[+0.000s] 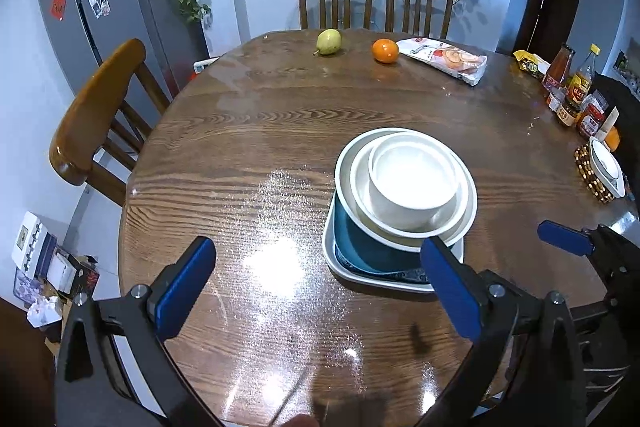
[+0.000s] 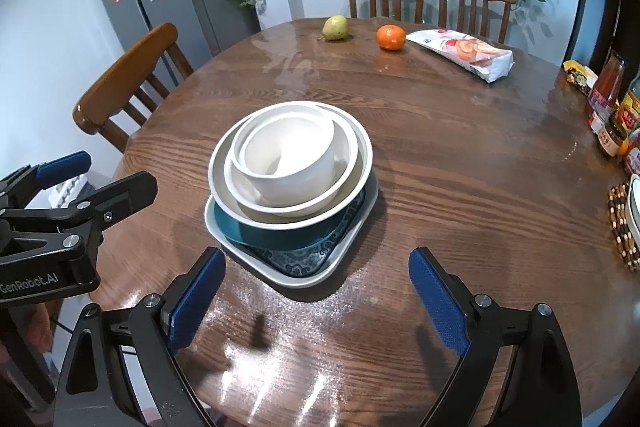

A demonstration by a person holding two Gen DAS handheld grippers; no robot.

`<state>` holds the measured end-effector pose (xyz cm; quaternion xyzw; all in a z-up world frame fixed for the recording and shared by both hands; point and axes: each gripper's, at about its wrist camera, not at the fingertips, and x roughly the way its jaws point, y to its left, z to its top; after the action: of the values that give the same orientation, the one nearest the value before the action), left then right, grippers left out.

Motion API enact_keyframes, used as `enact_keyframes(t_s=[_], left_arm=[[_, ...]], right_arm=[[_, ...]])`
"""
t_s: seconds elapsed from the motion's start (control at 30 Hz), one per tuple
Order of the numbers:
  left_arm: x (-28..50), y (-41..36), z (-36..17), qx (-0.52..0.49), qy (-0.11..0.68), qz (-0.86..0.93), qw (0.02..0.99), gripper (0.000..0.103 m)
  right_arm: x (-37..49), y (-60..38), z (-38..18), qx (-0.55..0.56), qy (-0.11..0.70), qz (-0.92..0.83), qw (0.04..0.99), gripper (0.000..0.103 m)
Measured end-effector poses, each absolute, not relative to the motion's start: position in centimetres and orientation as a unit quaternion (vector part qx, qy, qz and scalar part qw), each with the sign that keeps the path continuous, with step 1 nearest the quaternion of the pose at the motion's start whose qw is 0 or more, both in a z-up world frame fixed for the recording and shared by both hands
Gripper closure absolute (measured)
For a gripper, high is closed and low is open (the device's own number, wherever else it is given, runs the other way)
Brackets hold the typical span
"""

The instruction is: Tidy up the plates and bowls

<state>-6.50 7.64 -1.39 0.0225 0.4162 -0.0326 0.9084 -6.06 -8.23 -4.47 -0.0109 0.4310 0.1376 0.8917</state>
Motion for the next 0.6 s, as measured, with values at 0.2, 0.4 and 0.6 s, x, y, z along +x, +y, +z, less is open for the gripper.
enact_keyframes(t_s=[0.2, 0.4, 0.6], left_arm=[[-6.7, 7.6, -1.9, 0.037, 0.423, -0.018, 0.905, 0.001], [-6.9, 7.6, -2.5, 0.046, 0.429, -0.007, 0.902, 0.001], [-7.0, 7.9, -3.0, 0.048, 0.434, 0.002, 0.9, 0.001]], right_arm=[[-6.6, -8.1, -4.7, -0.009, 0.435, 0.136, 0.89, 0.01], [-6.9, -8.0, -4.8, -0.016, 0.436, 0.128, 0.891, 0.01], [-6.9, -8.5, -5.1, -0.02, 0.439, 0.113, 0.891, 0.01]])
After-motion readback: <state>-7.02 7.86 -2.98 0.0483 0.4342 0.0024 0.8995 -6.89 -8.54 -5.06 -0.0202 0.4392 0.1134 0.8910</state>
